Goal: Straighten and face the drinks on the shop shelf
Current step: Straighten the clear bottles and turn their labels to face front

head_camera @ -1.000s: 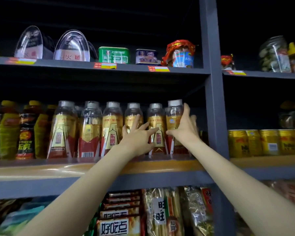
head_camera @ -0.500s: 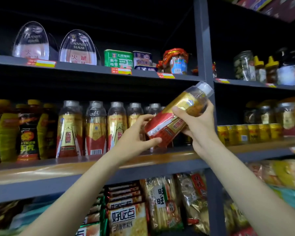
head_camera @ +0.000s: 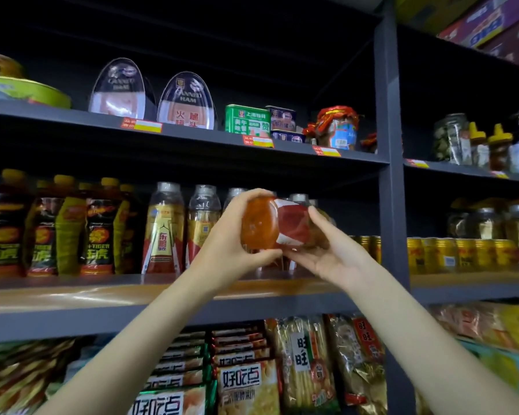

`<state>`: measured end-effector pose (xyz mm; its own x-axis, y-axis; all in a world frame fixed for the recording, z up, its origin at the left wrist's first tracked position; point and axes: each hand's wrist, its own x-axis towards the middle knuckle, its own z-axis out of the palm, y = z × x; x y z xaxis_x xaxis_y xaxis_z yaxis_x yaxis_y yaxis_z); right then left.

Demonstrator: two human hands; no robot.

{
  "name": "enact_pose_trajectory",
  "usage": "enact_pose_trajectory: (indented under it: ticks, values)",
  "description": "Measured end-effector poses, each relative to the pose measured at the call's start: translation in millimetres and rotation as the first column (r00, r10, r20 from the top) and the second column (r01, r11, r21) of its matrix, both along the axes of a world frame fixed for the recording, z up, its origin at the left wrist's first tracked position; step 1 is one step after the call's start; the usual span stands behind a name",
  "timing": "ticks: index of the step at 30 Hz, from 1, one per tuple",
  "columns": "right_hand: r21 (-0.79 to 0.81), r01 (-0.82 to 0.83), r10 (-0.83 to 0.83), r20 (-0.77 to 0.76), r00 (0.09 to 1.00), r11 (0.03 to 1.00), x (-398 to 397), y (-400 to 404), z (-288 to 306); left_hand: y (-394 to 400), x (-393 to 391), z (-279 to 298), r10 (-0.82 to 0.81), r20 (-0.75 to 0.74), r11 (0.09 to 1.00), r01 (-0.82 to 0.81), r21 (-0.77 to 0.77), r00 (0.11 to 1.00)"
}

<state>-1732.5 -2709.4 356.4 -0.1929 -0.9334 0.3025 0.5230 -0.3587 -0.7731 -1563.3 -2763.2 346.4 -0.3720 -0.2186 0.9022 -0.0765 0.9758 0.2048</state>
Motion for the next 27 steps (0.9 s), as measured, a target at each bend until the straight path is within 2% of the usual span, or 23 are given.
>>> enact_pose_trajectory:
  ticks: [2, 3, 5, 6, 7, 9, 12, 14, 16, 18, 19, 21, 22, 24, 25, 26, 27]
  values:
    - [-0.053, 0.017, -0.014, 0.046, 0.999, 0.998, 3.7, -1.1, 3.1, -0.8, -1.0, -0.8, -0.017, -0.084, 0.988, 0.029, 0.150, 0.996]
    - [-0.083, 0.029, -0.025, 0.051, 0.998, 0.996, 3.9, -2.6, 4.9, 1.6, -1.6, -1.2, -0.057, -0.152, 0.960, 0.096, 0.262, 0.987]
    - [-0.137, 0.074, -0.075, -0.004, 0.997, 0.988, 4.1, -4.1, 7.6, 5.8, -3.4, -0.9, -0.175, -0.301, 0.836, 0.303, 0.457, 0.938]
    - [-0.159, 0.089, -0.098, -0.048, 0.994, 0.983, 3.8, -4.8, 8.4, 5.7, -4.0, 0.2, -0.196, -0.350, 0.788, 0.360, 0.500, 0.916]
    - [-0.173, 0.088, -0.105, -0.089, 0.991, 0.981, 2.7, -5.3, 9.1, 4.9, -3.8, 1.3, -0.184, -0.372, 0.779, 0.365, 0.510, 0.910]
    - [-0.148, 0.050, -0.070, -0.133, 0.989, 0.988, -0.8, -3.4, 11.6, 1.2, -1.9, 2.1, -0.112, -0.349, 0.849, 0.272, 0.453, 0.931]
    - [-0.036, -0.027, 0.021, -0.136, 0.990, 0.999, -5.8, 0.0, 16.3, -4.0, 6.2, 7.0, 0.000, -0.197, 0.978, 0.041, 0.207, 0.980]
    - [0.011, -0.075, 0.076, -0.112, 0.991, 0.997, -3.9, -1.8, 17.6, -6.3, 11.1, 11.3, 0.029, -0.038, 1.000, -0.028, 0.011, 0.999]
    - [0.044, -0.057, 0.061, -0.097, 0.993, 0.997, 1.0, -7.2, 15.5, -7.0, 12.1, 13.2, 0.054, 0.112, 0.989, -0.038, -0.143, 0.992]
    - [0.037, -0.007, 0.010, -0.084, 0.996, 0.999, 5.4, -13.3, 12.8, -8.4, 9.9, 8.8, 0.074, 0.179, 0.982, -0.040, -0.185, 0.981]
    - [0.018, 0.023, -0.022, -0.068, 0.997, 1.000, 6.8, -16.4, 11.7, -9.9, 9.3, 4.7, 0.055, 0.166, 0.992, -0.035, -0.122, 0.985]
    - [-0.063, 0.090, -0.092, -0.032, 0.995, 0.994, 6.1, -23.4, 9.6, -10.4, 8.7, -1.7, -0.035, 0.079, 0.985, 0.021, 0.170, 0.996]
    - [-0.117, 0.126, -0.130, -0.024, 0.991, 0.985, 5.5, -26.2, 8.6, -9.0, 8.2, -3.3, -0.104, 0.018, 0.929, 0.091, 0.359, 0.994]
    - [-0.220, 0.180, -0.198, -0.062, 0.978, 0.959, 6.5, -29.3, 6.1, -5.8, 4.1, -5.3, -0.271, -0.151, 0.713, 0.304, 0.632, 0.951]
    - [-0.260, 0.190, -0.220, -0.093, 0.971, 0.947, 6.2, -30.8, 4.3, -4.4, 0.9, -5.0, -0.306, -0.227, 0.628, 0.376, 0.681, 0.924]
    - [-0.288, 0.183, -0.225, -0.120, 0.967, 0.940, 4.4, -32.0, 2.5, -4.3, -1.9, -4.5, -0.307, -0.281, 0.596, 0.414, 0.688, 0.909]
    - [-0.300, 0.158, -0.209, -0.144, 0.967, 0.941, 1.2, -32.5, 1.4, -3.2, -3.8, -4.3, -0.297, -0.311, 0.609, 0.430, 0.667, 0.903]
